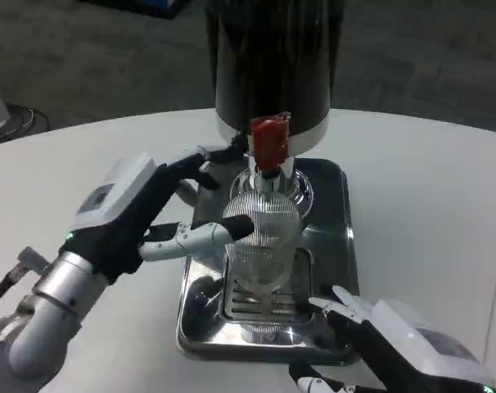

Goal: Grasp the cup under the faucet to collect the drink, then remove the cup.

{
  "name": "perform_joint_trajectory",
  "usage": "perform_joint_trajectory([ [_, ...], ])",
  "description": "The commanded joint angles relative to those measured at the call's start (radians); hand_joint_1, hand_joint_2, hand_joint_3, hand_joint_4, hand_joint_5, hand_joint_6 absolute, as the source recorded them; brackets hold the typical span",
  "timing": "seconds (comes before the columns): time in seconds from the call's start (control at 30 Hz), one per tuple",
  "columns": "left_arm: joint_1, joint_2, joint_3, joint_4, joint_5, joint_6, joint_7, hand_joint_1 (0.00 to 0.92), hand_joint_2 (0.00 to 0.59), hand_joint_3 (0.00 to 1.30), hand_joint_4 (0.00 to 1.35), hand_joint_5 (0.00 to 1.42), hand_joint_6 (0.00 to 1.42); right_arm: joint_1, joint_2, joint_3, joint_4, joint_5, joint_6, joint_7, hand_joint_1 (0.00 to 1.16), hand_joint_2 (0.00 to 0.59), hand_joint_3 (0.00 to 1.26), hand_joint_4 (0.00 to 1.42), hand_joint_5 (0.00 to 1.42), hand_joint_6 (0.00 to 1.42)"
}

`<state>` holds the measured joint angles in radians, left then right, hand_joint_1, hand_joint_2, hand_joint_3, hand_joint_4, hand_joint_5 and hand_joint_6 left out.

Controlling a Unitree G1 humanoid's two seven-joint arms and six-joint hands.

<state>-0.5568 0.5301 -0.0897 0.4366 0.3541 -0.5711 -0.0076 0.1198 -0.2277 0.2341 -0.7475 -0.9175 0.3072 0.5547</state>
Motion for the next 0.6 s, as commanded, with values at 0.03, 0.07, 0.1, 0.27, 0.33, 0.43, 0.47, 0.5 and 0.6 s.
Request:
perform_joint_trajectory([
  [0.03,0.064,0.016,0.066,-0.089,-0.067,-0.011,-0.013,0.103,0.053,0.32,0.29,0.45,0.62,0.000,-0.004,-0.007,0.003,0.006,0.003,-0.008,0.35,0.437,0.17,0.00,0.03,0.10],
  [0.07,0.072,0.015,0.078,-0.104,-0.079,-0.011,-0.014,0.103,0.053,0.32,0.31,0.47,0.63,0.000,-0.004,-0.007,0.003,0.007,0.003,-0.007,0.35,0.437,0.17,0.00,0.03,0.10],
  [0.1,0.078,0.014,0.087,-0.114,-0.086,-0.010,-0.016,0.099,0.057,0.32,0.32,0.48,0.65,0.000,-0.005,-0.007,0.004,0.006,0.002,-0.007,0.35,0.437,0.17,0.00,0.03,0.10],
  [0.27,0.083,-0.005,0.139,-0.172,-0.187,0.008,-0.049,0.009,0.074,0.36,0.39,0.52,0.69,-0.002,-0.003,-0.004,0.004,0.005,0.004,-0.009,0.35,0.437,0.17,0.00,0.03,0.10],
  [0.33,0.075,-0.010,0.147,-0.187,-0.222,0.021,-0.072,0.000,0.077,0.37,0.39,0.51,0.68,-0.002,-0.002,0.000,0.004,0.003,0.000,-0.012,0.35,0.437,0.17,0.00,0.03,0.10],
  [0.43,0.023,-0.013,0.145,-0.210,-0.304,0.071,-0.156,0.000,0.074,0.36,0.37,0.48,0.67,-0.001,-0.002,0.002,0.004,0.000,-0.002,-0.016,0.35,0.437,0.17,0.00,0.03,0.10],
  [0.47,0.011,-0.015,0.145,-0.214,-0.322,0.084,-0.179,0.000,0.073,0.36,0.37,0.48,0.66,0.002,-0.002,0.002,0.003,-0.001,-0.003,-0.019,0.35,0.437,0.17,0.00,0.03,0.10],
  [0.5,-0.001,-0.016,0.144,-0.216,-0.339,0.097,-0.202,0.000,0.074,0.36,0.37,0.47,0.66,0.005,-0.002,0.003,0.000,-0.001,-0.003,-0.021,0.35,0.437,0.17,0.00,0.03,0.10],
  [0.6,-0.044,-0.018,0.130,-0.216,-0.385,0.133,-0.283,0.000,0.077,0.36,0.35,0.47,0.64,0.015,-0.004,0.004,-0.008,-0.001,-0.007,-0.028,0.35,0.437,0.18,0.00,0.03,0.10],
])
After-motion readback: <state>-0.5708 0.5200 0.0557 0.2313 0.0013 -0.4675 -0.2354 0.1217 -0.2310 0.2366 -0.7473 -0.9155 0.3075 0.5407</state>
